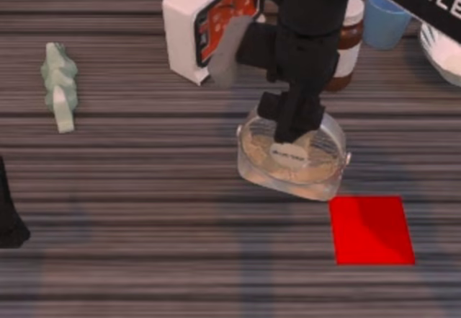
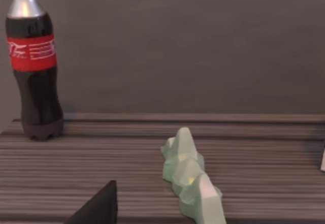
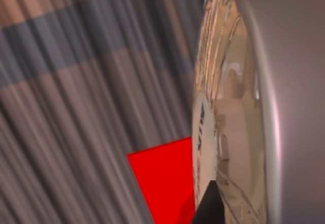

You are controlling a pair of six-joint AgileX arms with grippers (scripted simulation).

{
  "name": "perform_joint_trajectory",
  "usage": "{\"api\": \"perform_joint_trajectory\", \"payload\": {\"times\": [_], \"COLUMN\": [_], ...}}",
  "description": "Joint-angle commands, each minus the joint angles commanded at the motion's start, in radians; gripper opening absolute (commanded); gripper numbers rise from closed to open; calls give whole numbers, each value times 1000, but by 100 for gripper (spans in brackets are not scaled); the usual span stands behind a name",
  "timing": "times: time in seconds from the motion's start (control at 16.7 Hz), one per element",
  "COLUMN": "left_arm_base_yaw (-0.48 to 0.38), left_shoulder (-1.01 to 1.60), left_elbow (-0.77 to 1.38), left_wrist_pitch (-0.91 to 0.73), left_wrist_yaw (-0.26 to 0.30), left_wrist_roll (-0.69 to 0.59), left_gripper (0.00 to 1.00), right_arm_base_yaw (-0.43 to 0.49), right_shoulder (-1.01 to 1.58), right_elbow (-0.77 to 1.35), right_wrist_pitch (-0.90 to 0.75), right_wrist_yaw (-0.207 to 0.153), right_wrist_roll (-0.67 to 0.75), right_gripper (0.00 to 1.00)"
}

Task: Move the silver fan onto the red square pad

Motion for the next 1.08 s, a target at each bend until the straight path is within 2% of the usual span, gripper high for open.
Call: {"api": "perform_joint_trajectory", "payload": {"times": [0.3,0.84,1.08], "left_arm_base_yaw": [0,0,0], "left_shoulder": [0,0,0], "left_elbow": [0,0,0], "left_wrist_pitch": [0,0,0], "left_wrist_yaw": [0,0,0], "left_wrist_roll": [0,0,0], "left_gripper": [100,100,100], "right_arm_base_yaw": [-20,-118,-143], "right_shoulder": [-61,-431,-523], "right_elbow": [-73,-614,-730], "right_wrist_pitch": [26,177,212], "right_wrist_yaw": [-1,-4,-5], "right_wrist_roll": [-49,-380,-471], "right_gripper": [0,0,0]}}
